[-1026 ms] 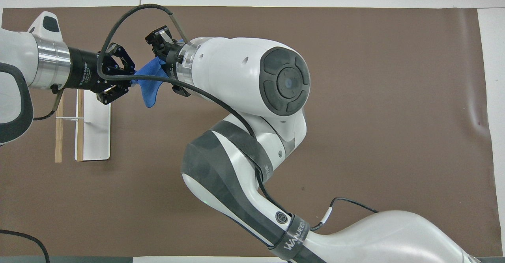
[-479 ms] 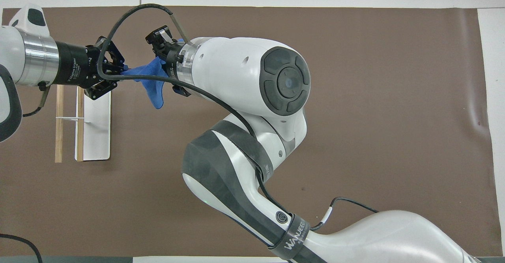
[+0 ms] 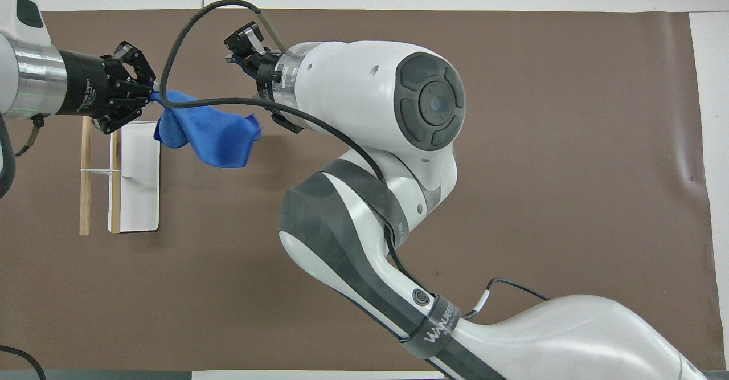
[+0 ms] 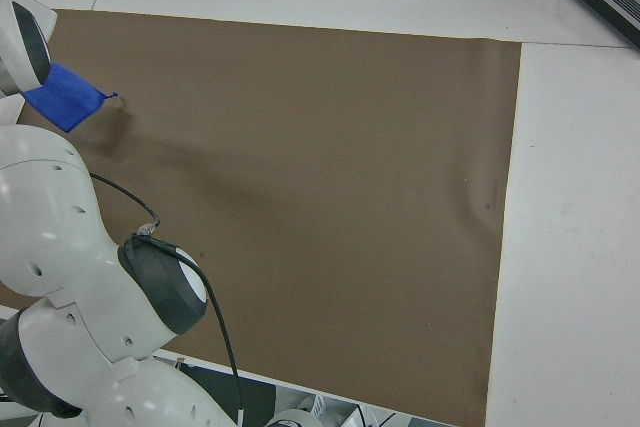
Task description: Right arm passes towel to left arm to hang
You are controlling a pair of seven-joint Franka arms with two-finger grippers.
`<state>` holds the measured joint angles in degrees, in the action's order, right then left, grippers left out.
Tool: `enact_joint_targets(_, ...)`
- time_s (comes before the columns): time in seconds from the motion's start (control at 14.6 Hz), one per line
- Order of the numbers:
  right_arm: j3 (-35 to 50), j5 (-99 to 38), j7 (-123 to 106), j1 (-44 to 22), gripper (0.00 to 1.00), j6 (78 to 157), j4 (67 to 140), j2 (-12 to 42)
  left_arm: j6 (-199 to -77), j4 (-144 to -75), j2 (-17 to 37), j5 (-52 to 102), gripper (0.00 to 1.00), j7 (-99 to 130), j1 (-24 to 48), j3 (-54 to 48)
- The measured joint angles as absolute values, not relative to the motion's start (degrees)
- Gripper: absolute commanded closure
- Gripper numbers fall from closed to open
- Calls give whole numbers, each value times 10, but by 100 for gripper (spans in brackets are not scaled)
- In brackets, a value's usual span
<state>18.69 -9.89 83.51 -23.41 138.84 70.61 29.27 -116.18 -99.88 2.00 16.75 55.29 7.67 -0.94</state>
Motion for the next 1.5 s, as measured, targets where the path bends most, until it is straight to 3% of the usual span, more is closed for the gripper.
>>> enact_joint_targets(0.48, 183, -47, 507, -116, 0, 1221, 706, 291, -1202, -1001, 9, -34, 100, 536, 69, -9)
enact_joint_targets(1.03, 181, 42, 201, 53, 0, 984, 704, 267, -1297, -1115, -36, -169, 100, 389, 43, -8)
enact_joint_targets(1.3, 181, 61, 149, 111, 0, 876, 712, 210, -1353, -1158, -53, -194, 100, 373, -9, -7)
enact_joint_targets(1.5, 182, 64, 120, 148, 0, 846, 773, 127, -1390, -1189, -69, -195, 100, 370, -48, -5)
